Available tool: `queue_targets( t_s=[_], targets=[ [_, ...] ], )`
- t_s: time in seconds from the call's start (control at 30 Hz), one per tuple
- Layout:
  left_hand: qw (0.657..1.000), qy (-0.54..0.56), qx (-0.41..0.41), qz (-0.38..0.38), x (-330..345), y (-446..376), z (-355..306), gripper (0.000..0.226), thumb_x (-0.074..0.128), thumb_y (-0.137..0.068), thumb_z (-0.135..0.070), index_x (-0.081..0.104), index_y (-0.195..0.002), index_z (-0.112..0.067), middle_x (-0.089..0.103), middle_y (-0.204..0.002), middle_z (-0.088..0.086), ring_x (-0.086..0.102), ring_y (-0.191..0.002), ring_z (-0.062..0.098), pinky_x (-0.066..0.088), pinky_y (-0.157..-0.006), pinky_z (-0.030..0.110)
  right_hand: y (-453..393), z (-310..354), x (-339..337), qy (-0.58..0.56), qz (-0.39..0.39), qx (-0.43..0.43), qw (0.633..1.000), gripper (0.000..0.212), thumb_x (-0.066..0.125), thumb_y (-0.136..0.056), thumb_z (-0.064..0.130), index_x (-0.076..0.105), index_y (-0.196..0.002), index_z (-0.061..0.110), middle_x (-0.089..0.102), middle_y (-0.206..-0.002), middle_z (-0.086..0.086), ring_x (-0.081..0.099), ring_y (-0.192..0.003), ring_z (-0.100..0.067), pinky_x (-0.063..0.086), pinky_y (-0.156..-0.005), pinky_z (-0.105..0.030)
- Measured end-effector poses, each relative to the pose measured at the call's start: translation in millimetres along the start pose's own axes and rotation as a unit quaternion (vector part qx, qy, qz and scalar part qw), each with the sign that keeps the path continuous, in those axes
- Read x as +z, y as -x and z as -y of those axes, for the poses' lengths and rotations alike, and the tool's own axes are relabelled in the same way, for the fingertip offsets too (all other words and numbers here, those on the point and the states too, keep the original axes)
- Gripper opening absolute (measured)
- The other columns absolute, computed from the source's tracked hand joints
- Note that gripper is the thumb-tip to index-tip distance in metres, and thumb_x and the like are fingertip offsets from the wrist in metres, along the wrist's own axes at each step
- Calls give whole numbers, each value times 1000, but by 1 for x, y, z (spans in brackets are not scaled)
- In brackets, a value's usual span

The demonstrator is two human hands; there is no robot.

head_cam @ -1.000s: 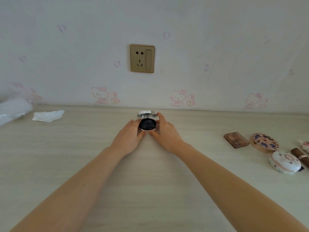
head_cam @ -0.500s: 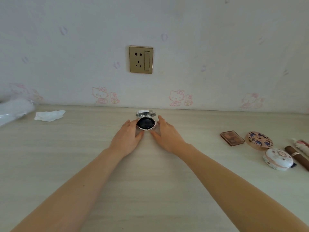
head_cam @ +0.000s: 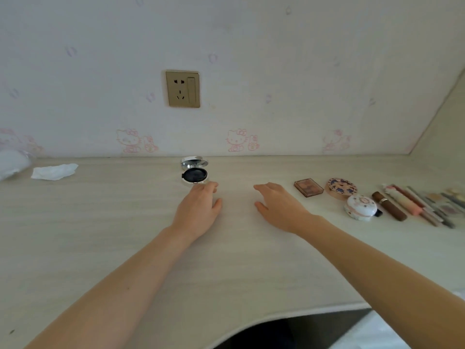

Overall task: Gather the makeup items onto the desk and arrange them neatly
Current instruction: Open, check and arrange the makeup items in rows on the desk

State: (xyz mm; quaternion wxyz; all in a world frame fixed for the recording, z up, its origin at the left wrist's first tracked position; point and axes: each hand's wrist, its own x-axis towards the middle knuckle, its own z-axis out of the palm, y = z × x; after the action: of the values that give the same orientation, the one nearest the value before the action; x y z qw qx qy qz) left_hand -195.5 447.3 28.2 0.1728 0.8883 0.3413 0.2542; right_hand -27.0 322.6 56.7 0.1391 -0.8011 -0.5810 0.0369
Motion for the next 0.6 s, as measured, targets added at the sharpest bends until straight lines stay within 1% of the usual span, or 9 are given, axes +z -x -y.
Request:
queue_targets(
  t_s=[0.07,0.17,0.27,0.33,0.4,0.5,0.6],
  targets=[
    [1000,15,11,2,10,1,-18,38,51,-94,-23,48,-131,-16,58,-123,-2,46,-122,15,41,-94,31,14,-13,-7,11,-4,8,1000,49,43,-99,24,34,-145,11,40,-146,-9,29,-138,-24,28,-109,-31],
    [999,35,29,15,26,0,-47,36,51,-94,-24,50,-129,-17,60,-119,-3,48,-119,14,42,-95,30,30,-36,-17,21,-8,29,999,47,45,-99,24,37,-143,11,40,-145,-9,28,-138,-26,28,-108,-34],
    [997,52,47,31,40,-5,-73,35,51,-94,-25,52,-128,-18,61,-116,-4,47,-118,13,42,-94,30,41,-61,-28,33,-36,29,998,44,48,-97,24,43,-139,11,43,-143,-7,32,-136,-25,34,-107,-37],
    [996,57,61,42,50,-11,-89,34,51,-94,-25,53,-127,-18,62,-115,-4,47,-118,13,43,-94,32,46,-77,-38,45,-53,36,997,42,47,-96,23,46,-136,12,48,-137,-5,38,-130,-25,36,-103,-35],
    [994,59,76,53,60,-18,-104,34,51,-94,-25,53,-127,-17,62,-116,-4,46,-119,14,43,-95,35,48,-92,-47,46,-63,61,995,38,47,-96,23,49,-132,13,53,-130,-4,42,-125,-26,36,-100,-34],
    [991,63,99,69,75,-31,-126,33,51,-94,-23,54,-126,-14,61,-119,-2,45,-119,16,43,-95,36,44,-118,-59,40,-78,89,992,38,47,-95,24,52,-131,14,56,-130,-7,47,-122,-28,38,-101,-35],
    [988,70,116,80,88,-50,-147,28,51,-93,-22,57,-117,-11,61,-117,2,46,-115,20,43,-93,38,34,-143,-71,19,-70,134,988,40,49,-95,26,52,-132,12,57,-130,-8,49,-120,-27,37,-94,-30]
  ],
)
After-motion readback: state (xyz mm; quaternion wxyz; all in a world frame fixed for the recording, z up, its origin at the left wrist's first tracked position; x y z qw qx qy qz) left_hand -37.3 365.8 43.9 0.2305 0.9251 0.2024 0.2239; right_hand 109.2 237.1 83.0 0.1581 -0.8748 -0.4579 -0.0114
